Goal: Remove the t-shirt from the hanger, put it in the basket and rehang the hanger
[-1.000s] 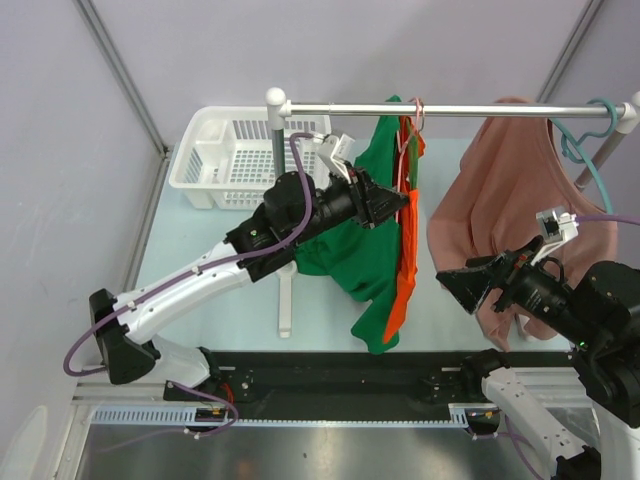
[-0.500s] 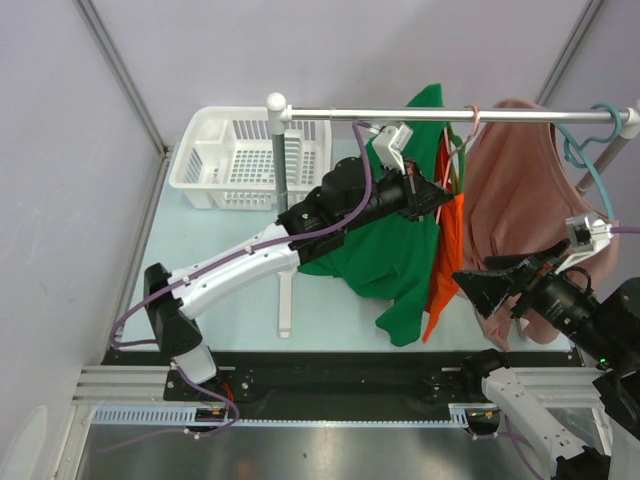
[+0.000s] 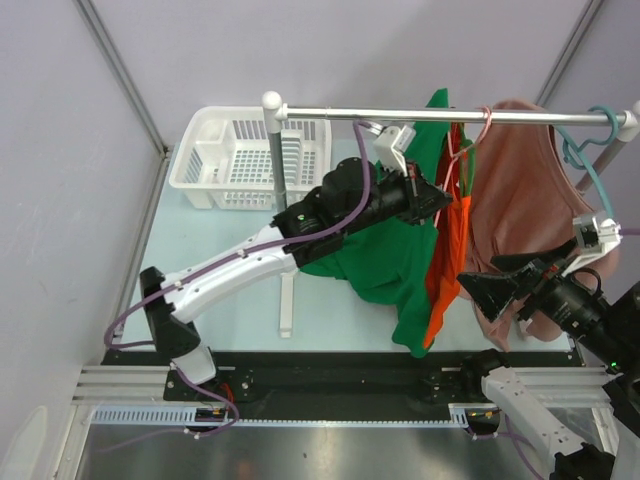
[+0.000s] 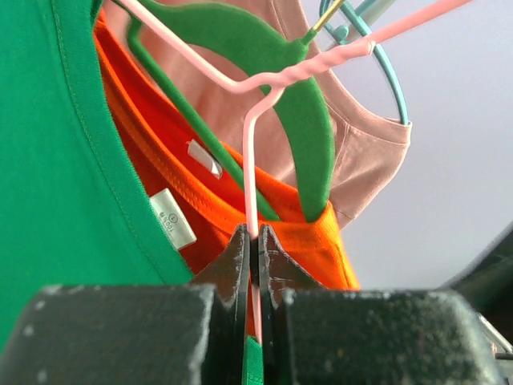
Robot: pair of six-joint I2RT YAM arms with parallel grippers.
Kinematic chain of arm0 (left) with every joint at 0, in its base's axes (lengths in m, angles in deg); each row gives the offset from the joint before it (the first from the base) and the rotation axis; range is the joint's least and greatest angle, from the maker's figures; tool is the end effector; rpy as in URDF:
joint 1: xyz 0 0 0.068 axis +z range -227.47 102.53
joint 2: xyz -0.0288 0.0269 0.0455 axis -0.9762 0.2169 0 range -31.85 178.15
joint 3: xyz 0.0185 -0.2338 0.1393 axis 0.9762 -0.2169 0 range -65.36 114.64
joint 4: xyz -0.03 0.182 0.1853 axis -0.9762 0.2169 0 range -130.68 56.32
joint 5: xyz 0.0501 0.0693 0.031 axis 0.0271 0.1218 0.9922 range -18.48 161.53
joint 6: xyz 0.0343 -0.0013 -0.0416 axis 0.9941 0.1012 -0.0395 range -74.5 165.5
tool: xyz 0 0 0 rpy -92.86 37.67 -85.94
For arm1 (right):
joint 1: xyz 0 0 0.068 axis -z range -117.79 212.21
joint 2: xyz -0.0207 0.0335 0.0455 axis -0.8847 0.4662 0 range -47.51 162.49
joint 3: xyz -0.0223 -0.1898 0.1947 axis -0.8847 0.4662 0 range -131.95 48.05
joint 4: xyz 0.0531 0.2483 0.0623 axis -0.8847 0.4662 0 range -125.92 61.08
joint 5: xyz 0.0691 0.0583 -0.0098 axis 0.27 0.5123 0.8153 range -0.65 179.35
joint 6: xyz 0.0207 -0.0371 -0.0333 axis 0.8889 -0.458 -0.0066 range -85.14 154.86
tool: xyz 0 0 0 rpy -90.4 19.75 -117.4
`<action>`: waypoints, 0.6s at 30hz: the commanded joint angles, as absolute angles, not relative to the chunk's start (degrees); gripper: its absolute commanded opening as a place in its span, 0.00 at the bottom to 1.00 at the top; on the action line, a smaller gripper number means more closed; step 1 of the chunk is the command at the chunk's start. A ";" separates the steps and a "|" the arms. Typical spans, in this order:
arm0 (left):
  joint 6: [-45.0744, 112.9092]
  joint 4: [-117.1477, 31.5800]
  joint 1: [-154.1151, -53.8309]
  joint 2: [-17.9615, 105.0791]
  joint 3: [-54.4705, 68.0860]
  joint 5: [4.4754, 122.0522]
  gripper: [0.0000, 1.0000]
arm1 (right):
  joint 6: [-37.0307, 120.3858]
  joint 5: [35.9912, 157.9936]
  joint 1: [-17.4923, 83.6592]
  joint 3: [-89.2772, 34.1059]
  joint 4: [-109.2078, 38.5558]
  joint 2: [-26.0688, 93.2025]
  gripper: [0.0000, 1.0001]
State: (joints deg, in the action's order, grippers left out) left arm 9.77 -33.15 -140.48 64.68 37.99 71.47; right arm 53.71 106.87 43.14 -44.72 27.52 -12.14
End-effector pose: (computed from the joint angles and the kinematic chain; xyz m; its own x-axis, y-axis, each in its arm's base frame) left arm 0.1797 -0.3527 0.4631 -0.5251 -0.2556 -0.8118 0.7205 0.3741 -0.5838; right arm -0.0096 0.0080 0.4937 -0.2863 0.2269 -0.9309 -0.5305 0.7715 0.3512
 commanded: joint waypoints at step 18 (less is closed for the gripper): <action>15.27 -30.40 -141.19 41.46 30.53 71.97 0.00 | 56.21 133.80 48.15 -52.23 17.71 2.23 0.98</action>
